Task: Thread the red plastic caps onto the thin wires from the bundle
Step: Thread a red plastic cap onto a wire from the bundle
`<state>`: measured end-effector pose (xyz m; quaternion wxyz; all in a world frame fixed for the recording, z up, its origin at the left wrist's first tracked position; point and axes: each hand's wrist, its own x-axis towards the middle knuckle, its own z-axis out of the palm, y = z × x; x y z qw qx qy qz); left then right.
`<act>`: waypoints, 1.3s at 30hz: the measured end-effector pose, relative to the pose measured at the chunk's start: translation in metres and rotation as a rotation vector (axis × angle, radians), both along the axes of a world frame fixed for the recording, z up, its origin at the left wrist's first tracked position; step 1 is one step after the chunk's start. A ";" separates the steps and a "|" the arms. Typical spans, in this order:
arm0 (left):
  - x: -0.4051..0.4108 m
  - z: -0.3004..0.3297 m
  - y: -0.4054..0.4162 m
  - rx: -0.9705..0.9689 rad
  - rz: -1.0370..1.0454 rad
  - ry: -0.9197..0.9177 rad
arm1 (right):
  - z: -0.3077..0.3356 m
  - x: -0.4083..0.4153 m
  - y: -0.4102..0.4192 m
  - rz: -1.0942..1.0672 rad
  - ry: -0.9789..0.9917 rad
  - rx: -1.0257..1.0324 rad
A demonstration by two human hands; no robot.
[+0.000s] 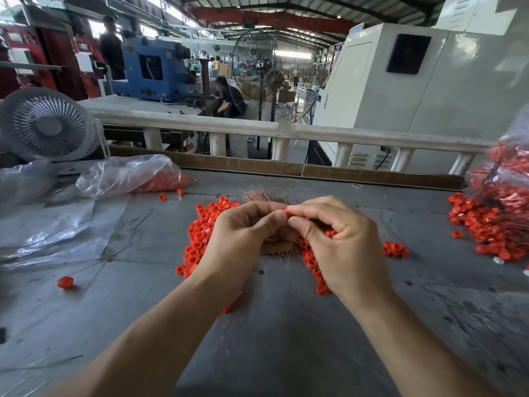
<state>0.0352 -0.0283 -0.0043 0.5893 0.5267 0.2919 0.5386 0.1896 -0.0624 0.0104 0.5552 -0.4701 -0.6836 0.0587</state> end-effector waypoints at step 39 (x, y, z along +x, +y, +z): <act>0.002 0.002 0.000 -0.206 -0.159 -0.081 | -0.005 -0.011 -0.004 -0.248 -0.242 0.135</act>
